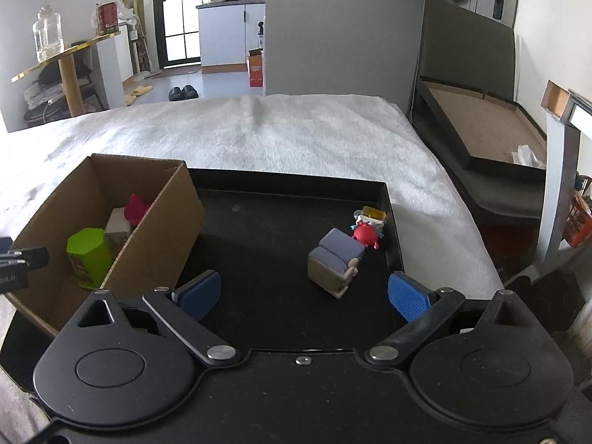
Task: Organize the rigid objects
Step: 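Move the right gripper to the lavender toy armchair and grasp it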
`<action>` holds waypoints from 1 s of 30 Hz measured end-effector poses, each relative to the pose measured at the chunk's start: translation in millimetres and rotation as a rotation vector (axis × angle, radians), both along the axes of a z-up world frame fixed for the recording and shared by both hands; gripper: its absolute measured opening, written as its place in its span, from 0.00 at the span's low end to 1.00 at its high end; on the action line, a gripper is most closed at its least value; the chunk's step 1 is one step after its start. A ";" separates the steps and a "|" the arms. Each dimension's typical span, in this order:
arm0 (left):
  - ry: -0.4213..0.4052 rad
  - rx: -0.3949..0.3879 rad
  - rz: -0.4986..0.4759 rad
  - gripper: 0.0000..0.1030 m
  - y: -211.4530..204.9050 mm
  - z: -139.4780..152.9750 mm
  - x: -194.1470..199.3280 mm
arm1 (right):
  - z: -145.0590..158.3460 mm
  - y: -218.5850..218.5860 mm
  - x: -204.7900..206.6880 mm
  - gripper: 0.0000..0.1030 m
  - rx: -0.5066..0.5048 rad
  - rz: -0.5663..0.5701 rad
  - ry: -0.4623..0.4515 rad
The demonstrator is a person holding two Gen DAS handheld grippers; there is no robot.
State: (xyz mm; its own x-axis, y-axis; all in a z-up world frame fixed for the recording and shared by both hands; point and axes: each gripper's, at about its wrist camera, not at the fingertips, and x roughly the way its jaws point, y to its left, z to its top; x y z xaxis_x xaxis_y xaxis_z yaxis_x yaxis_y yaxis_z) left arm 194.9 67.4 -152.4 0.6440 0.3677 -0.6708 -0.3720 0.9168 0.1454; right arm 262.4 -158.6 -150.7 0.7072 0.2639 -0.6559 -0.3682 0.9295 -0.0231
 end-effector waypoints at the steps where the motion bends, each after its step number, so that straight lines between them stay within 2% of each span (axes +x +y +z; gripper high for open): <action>1: 0.000 0.006 0.001 0.67 -0.3 0.0 0.7 | -1.0 -1.0 0.4 0.95 -0.002 -0.001 -0.003; 10: 0.024 0.046 0.006 0.79 -4.5 -4.5 7.7 | -15.4 -9.6 14.8 0.95 0.024 -0.028 0.035; 23: 0.053 0.068 0.062 0.82 4.3 -14.4 15.0 | -38.2 -9.6 43.0 0.95 0.061 -0.070 0.075; 30: 0.063 0.060 0.070 0.83 5.7 -16.1 18.2 | -52.8 -6.3 60.9 0.83 0.099 -0.101 0.115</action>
State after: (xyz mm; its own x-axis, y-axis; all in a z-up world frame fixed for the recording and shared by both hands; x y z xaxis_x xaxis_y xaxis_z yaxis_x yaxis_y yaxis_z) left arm 213.1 73.0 -168.5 0.5728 0.4512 -0.6843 -0.4233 0.8778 0.2243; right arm 323.3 -164.9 -203.6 0.6551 0.2622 -0.7086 -0.2673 0.9576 0.1072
